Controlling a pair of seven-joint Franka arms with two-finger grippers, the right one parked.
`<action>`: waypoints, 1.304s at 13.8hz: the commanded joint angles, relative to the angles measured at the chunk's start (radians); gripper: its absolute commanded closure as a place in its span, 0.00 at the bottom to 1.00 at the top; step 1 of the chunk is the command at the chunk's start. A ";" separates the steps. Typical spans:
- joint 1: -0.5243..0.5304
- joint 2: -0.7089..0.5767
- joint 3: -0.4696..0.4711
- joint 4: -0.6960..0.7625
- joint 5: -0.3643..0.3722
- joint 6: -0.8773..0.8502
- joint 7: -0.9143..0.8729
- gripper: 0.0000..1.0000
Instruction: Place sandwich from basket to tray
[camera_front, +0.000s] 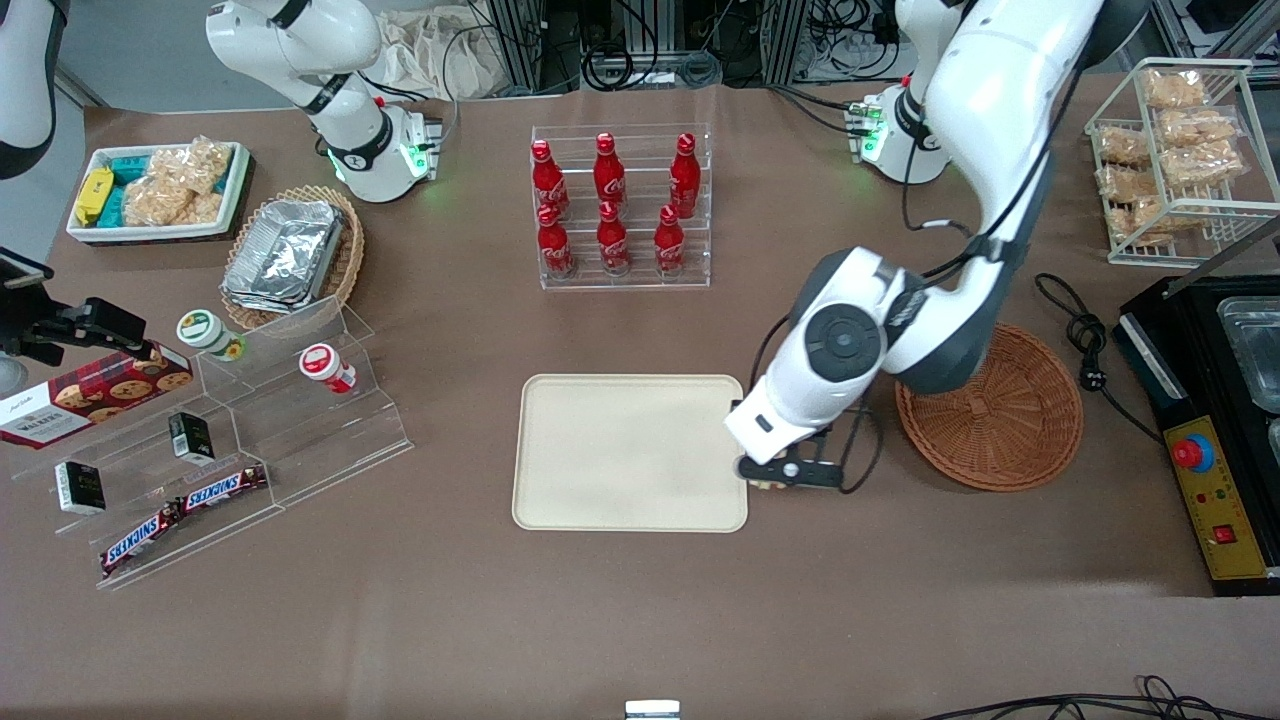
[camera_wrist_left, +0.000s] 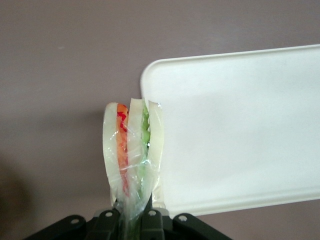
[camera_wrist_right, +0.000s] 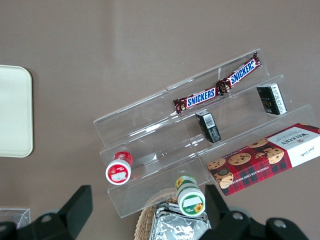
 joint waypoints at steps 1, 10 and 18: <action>-0.048 0.074 0.011 0.044 0.024 0.050 -0.012 1.00; -0.071 0.168 0.011 0.047 0.023 0.104 -0.090 0.01; 0.023 -0.054 0.011 0.186 0.012 -0.141 -0.211 0.01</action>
